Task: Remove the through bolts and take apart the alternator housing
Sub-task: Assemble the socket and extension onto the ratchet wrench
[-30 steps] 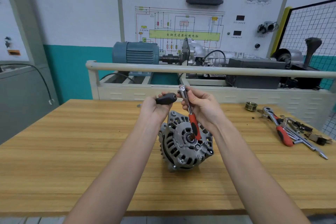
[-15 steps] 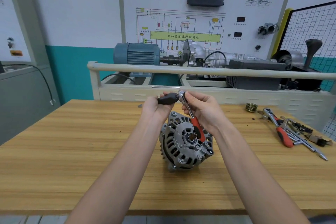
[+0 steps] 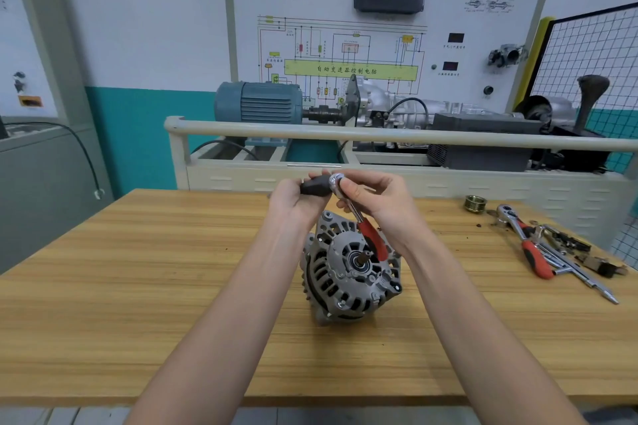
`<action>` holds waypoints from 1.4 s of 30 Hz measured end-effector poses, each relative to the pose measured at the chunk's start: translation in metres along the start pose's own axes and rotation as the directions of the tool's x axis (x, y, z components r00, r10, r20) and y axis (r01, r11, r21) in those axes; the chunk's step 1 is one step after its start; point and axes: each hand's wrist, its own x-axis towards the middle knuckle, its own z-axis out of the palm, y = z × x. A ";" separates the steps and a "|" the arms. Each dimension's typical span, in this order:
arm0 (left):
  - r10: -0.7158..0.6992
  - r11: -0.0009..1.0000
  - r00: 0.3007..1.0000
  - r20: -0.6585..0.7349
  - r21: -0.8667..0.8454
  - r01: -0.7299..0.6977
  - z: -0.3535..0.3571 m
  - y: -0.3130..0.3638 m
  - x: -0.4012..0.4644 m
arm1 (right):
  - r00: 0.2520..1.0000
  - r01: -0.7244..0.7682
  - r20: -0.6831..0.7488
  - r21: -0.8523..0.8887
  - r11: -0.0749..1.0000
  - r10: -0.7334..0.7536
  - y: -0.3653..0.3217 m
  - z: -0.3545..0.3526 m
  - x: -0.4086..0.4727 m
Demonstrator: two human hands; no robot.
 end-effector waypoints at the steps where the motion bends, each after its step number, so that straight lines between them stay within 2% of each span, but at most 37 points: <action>1: -0.012 1.000 1.000 0.008 -0.015 0.012 0.002 0.002 0.000 | 0.999 0.033 -0.010 -0.042 0.999 -0.033 -0.001 -0.001 -0.001; 3: -0.020 0.999 1.000 0.024 -0.046 0.022 0.006 0.007 0.002 | 0.999 0.049 -0.014 -0.095 0.994 -0.050 -0.003 -0.005 -0.005; 6: -0.022 0.995 1.000 0.020 -0.098 0.024 0.008 0.012 0.006 | 1.000 -0.019 0.001 -0.262 0.965 0.020 -0.003 -0.014 -0.014; 8: -0.017 0.992 1.000 0.026 -0.128 0.020 0.009 0.012 0.006 | 0.998 -0.013 -0.059 -0.349 0.937 -0.008 0.001 -0.010 -0.020; 9: -0.005 0.990 1.000 0.027 -0.142 0.008 0.010 0.011 0.006 | 0.985 0.040 -0.141 -0.378 0.925 -0.100 0.004 -0.005 -0.023; 11: 0.013 0.987 0.999 0.030 -0.159 -0.008 0.011 0.007 0.005 | 0.874 0.261 -0.257 -0.468 0.845 -0.412 0.007 0.006 -0.031; 12: 0.008 0.986 0.999 0.032 -0.166 -0.003 0.013 0.006 0.005 | 0.814 0.367 -0.225 -0.517 0.774 -0.536 0.010 0.010 -0.034; 13: -0.003 0.985 0.999 0.035 -0.171 0.009 0.014 0.004 0.005 | 0.790 0.427 -0.149 -0.561 0.709 -0.594 0.013 0.013 -0.037; 14: -0.017 0.985 0.999 0.031 -0.172 0.022 0.016 0.002 0.005 | 0.814 0.434 -0.064 -0.595 0.677 -0.577 0.014 0.016 -0.038; 15: -0.028 0.984 0.999 0.022 -0.177 0.032 0.017 0.000 0.005 | 0.867 0.386 -0.005 -0.625 0.678 -0.499 0.015 0.018 -0.037; 17: -0.053 0.983 0.998 0.016 -0.174 0.055 0.019 -0.005 0.005 | 0.949 0.233 -0.015 -0.640 0.732 -0.316 0.014 0.017 -0.032; 19: -0.109 0.991 0.994 0.032 -0.073 0.111 0.017 -0.009 0.003 | 0.976 0.156 -0.057 -0.486 0.860 -0.209 0.012 0.013 -0.025; 20: -0.147 0.989 0.989 0.035 -0.004 0.147 0.015 -0.012 0.002 | 0.984 0.123 -0.079 -0.350 0.929 -0.160 0.011 0.011 -0.021; 22: -0.234 0.965 0.971 0.051 0.138 0.225 0.013 -0.017 -0.004 | 0.973 0.106 -0.196 -0.085 0.991 -0.121 0.007 0.007 -0.010; 25: -0.281 0.914 0.959 0.048 0.317 0.252 0.010 -0.027 -0.008 | 0.923 0.193 -0.369 0.190 0.962 -0.112 0.002 0.005 0.005; 28: -0.300 0.839 0.953 0.043 0.488 0.242 0.002 -0.026 -0.008 | 0.901 0.258 -0.415 0.278 0.925 -0.127 -0.002 0.004 0.012; 29: -0.306 0.778 0.951 0.043 0.587 0.224 -0.002 -0.024 -0.008 | 0.901 0.267 -0.413 0.292 0.918 -0.131 -0.003 0.001 0.014; 30: -0.264 0.658 0.964 0.042 0.738 0.148 -0.007 -0.023 -0.008 | 0.906 0.274 -0.403 0.318 0.908 -0.133 -0.005 -0.002 0.014; 31: -0.149 0.434 0.986 0.076 0.901 -0.004 -0.014 -0.023 -0.006 | 0.910 0.281 -0.394 0.354 0.892 -0.131 -0.006 -0.006 0.015; 32: 0.001 0.124 0.983 0.182 0.976 -0.180 -0.022 -0.025 -0.002 | 0.912 0.287 -0.391 0.394 0.873 -0.123 -0.007 -0.010 0.016; 33: 0.133 -0.203 0.925 0.356 0.923 -0.326 -0.031 -0.028 0.003 | 0.911 0.289 -0.397 0.420 0.860 -0.113 -0.008 -0.013 0.018; 34: 0.191 -0.454 0.835 0.515 0.801 -0.391 -0.039 -0.032 0.008 | 0.907 0.291 -0.408 0.424 0.858 -0.106 -0.009 -0.016 0.019; 35: 0.194 -0.601 0.773 0.604 0.696 -0.393 -0.045 -0.034 0.012 | 0.899 0.289 -0.426 0.401 0.869 -0.103 -0.009 -0.017 0.020; 36: 0.172 -0.699 0.741 0.649 0.610 -0.372 -0.053 -0.035 0.018 | 0.889 0.282 -0.446 0.357 0.890 -0.103 -0.008 -0.019 0.021; 37: 0.135 -0.774 0.743 0.655 0.538 -0.333 -0.061 -0.034 0.026 | 0.879 0.272 -0.464 0.299 0.915 -0.110 -0.006 -0.020 0.022; 38: 0.091 -0.823 0.774 0.626 0.485 -0.295 -0.068 -0.032 0.034 | 0.872 0.257 -0.476 0.240 0.936 -0.117 -0.004 -0.022 0.022; 40: 0.042 -0.794 0.824 0.565 0.519 -0.316 -0.080 -0.026 0.043 | 0.868 0.220 -0.484 0.170 0.961 -0.114 0.000 -0.028 0.022; 42: 0.044 -0.721 0.815 0.577 0.583 -0.374 -0.088 -0.021 0.047 | 0.881 0.208 -0.461 0.168 0.964 -0.109 0.005 -0.032 0.021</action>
